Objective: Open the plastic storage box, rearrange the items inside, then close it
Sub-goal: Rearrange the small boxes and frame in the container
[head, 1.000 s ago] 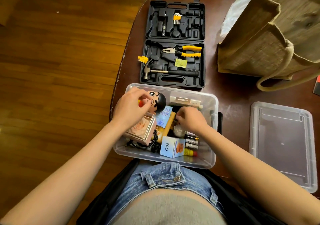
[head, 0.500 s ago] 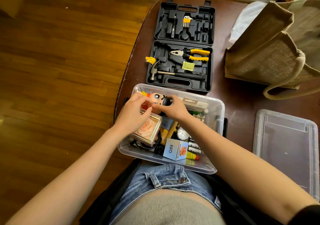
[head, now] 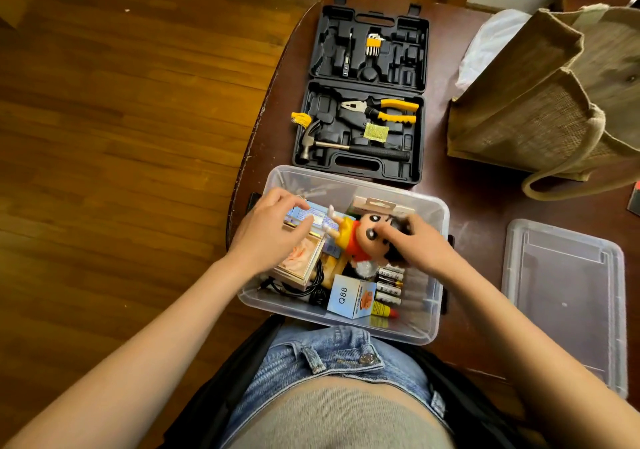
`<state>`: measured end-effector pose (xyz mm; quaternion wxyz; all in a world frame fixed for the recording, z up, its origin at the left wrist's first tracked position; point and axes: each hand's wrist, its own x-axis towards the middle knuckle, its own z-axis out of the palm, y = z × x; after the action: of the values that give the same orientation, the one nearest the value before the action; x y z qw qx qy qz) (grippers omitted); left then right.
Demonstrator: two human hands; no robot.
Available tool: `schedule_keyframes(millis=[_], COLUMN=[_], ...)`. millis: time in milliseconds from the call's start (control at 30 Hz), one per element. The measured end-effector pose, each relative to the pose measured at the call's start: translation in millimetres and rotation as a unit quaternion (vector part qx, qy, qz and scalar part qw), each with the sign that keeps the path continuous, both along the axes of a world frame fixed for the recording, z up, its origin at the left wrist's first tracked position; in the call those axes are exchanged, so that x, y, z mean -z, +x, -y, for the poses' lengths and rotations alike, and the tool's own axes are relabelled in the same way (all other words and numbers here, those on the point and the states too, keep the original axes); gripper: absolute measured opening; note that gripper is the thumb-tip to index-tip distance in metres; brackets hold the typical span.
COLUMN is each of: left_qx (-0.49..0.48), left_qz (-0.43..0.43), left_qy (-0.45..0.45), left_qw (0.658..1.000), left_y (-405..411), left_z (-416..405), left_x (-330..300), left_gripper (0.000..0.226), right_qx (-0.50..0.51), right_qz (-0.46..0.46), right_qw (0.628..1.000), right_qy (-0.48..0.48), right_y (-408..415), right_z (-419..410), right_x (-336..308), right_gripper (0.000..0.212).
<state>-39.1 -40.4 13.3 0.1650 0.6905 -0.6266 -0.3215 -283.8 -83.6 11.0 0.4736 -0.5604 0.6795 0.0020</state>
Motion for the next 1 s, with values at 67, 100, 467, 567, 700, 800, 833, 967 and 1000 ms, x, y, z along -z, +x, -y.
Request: schedule_keyframes(millis=[67, 100, 467, 567, 700, 800, 833, 967, 1000], left_qx=[0.051, 0.071, 0.101, 0.1, 0.062, 0.026, 0.019, 0.006, 0.003], left_qz=[0.049, 0.068, 0.099, 0.086, 0.076, 0.06, 0.056, 0.012, -0.011], left_qy=[0.085, 0.107, 0.105, 0.114, 0.1, 0.083, 0.078, 0.074, 0.084], left_qw=[0.994, 0.989, 0.984, 0.985, 0.99, 0.994, 0.995, 0.997, 0.996], left_y=[-1.2, -3.0, -11.5, -6.9, -6.6, -3.4, -2.8, -6.3, -7.9], left_z=[1.2, 1.0, -5.7, -5.5, -2.6, -0.7, -1.1, -3.2, -3.3], left_x=[4.4, 5.7, 2.7, 3.1, 6.1, 8.5, 9.5, 16.0, 18.1], left_gripper=[0.042, 0.052, 0.054, 0.054, 0.049, 0.034, 0.029, 0.023, 0.024], right_qx=[-0.109, -0.158, -0.243, -0.27, -0.333, -0.376, -0.402, -0.481, -0.497], right_qz=[-0.098, -0.159, 0.002, 0.02, -0.019, -0.105, -0.138, -0.195, -0.201], right_qw=[0.989, 0.974, 0.967, 0.963, 0.943, 0.92, 0.905, 0.854, 0.843], right_qy=[0.037, 0.038, -0.073, 0.002, 0.012, -0.03, -0.023, 0.032, 0.041], right_y=[-9.5, -11.5, 74.0, 104.8, 127.7, 130.5, 130.7, 134.9, 136.0], right_z=[-1.6, -3.1, 30.5, 46.9, 55.1, 58.7, 59.6, 71.4, 74.6], right_x=[-1.6, -2.5, -11.6, 8.1, 31.2, 36.6, 35.4, 26.1, 22.6], right_gripper=[0.052, 0.048, 0.034, 0.044, 0.023, 0.016, 0.014, 0.018, 0.022])
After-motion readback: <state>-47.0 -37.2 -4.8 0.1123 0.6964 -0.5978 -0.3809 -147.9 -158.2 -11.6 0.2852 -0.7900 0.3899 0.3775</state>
